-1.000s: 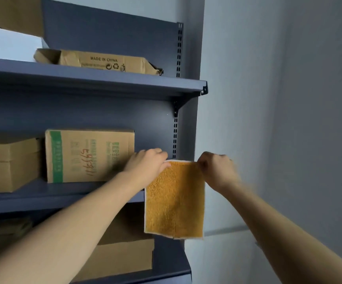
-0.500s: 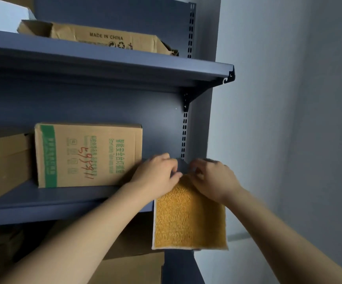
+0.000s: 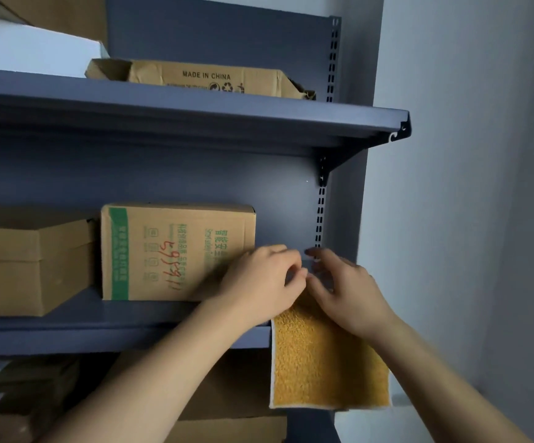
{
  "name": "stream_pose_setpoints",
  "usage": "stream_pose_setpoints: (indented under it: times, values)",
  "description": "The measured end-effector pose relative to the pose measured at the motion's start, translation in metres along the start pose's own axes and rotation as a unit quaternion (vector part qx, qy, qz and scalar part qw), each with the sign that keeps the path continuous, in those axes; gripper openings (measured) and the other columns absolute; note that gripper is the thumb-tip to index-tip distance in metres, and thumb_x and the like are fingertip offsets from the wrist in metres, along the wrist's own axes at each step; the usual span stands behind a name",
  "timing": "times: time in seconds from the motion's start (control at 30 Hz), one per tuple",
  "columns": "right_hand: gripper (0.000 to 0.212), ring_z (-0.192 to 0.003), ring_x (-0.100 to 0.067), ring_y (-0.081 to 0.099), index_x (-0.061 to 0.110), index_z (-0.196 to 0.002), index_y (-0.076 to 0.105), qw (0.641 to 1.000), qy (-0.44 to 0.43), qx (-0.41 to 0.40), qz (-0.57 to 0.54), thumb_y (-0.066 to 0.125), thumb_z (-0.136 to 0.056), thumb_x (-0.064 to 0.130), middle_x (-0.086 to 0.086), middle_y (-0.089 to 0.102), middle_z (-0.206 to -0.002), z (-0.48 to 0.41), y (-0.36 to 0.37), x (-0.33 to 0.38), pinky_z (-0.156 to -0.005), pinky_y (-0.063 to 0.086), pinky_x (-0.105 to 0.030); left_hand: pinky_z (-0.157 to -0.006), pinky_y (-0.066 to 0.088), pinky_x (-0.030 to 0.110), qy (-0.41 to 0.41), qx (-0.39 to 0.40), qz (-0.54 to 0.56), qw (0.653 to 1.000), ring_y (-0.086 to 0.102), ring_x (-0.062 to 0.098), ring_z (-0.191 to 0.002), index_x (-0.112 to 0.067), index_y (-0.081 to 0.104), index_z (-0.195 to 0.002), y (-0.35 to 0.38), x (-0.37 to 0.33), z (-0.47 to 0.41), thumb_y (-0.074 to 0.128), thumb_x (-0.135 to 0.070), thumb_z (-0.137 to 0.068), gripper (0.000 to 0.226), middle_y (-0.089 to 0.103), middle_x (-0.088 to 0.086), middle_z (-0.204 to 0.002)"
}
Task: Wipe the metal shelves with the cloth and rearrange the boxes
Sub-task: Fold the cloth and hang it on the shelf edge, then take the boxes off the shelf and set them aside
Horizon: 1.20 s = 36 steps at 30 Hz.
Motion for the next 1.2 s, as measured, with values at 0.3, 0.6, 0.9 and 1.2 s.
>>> stream_pose_setpoints:
  times: [0.3,0.6,0.9,1.2]
  values:
    - [0.053,-0.116,-0.011,0.061,0.034,-0.140,0.052,0.975,-0.024,-0.093,-0.200,0.062,-0.093,0.056,0.007,0.062,-0.127,-0.071,0.006,0.084,-0.095,0.053,-0.033,-0.077,0.045,0.038,-0.017,-0.254,0.012,0.967,0.056,0.018,-0.086,-0.018,0.065,-0.088,-0.068,0.061,-0.002,0.048,-0.038,-0.093,0.027,0.062,-0.009,-0.088]
    - [0.059,-0.130,-0.023,0.050,0.039,-0.141,0.051,0.982,-0.021,-0.074,-0.174,0.069,-0.088,0.055,-0.001,0.047,-0.141,-0.098,0.038,0.116,-0.108,0.042,-0.035,-0.094,0.044,0.040,-0.131,-0.290,-0.074,0.945,0.053,0.023,-0.107,-0.018,0.063,-0.102,-0.098,0.144,0.033,0.065,-0.048,-0.084,0.036,0.058,-0.004,-0.114]
    - [0.051,-0.138,-0.024,0.043,0.032,-0.135,0.053,0.983,0.044,-0.062,-0.164,0.072,-0.089,0.046,-0.004,0.031,-0.155,-0.090,0.067,0.113,-0.109,0.042,-0.041,-0.098,0.036,0.026,-0.227,-0.289,0.091,0.926,0.046,0.006,-0.123,-0.026,0.056,-0.128,-0.076,0.168,0.061,0.083,-0.039,-0.077,0.059,0.036,-0.010,-0.144]
    - [0.048,-0.124,-0.014,0.050,0.035,-0.134,0.048,0.980,0.038,-0.081,-0.179,0.070,-0.092,0.043,0.010,0.044,-0.143,-0.086,0.075,0.112,-0.097,0.044,-0.039,-0.095,0.037,0.026,-0.219,-0.315,0.096,0.919,0.038,-0.007,-0.119,-0.026,0.056,-0.132,-0.068,0.168,0.064,0.082,-0.038,-0.079,0.060,0.033,-0.012,-0.150]
Point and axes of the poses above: each hand's wrist, its own z-axis away from the middle knuckle, its own y-axis out of the palm, x = y × z, the point moved 1 cm from there along -z, towards the middle knuckle
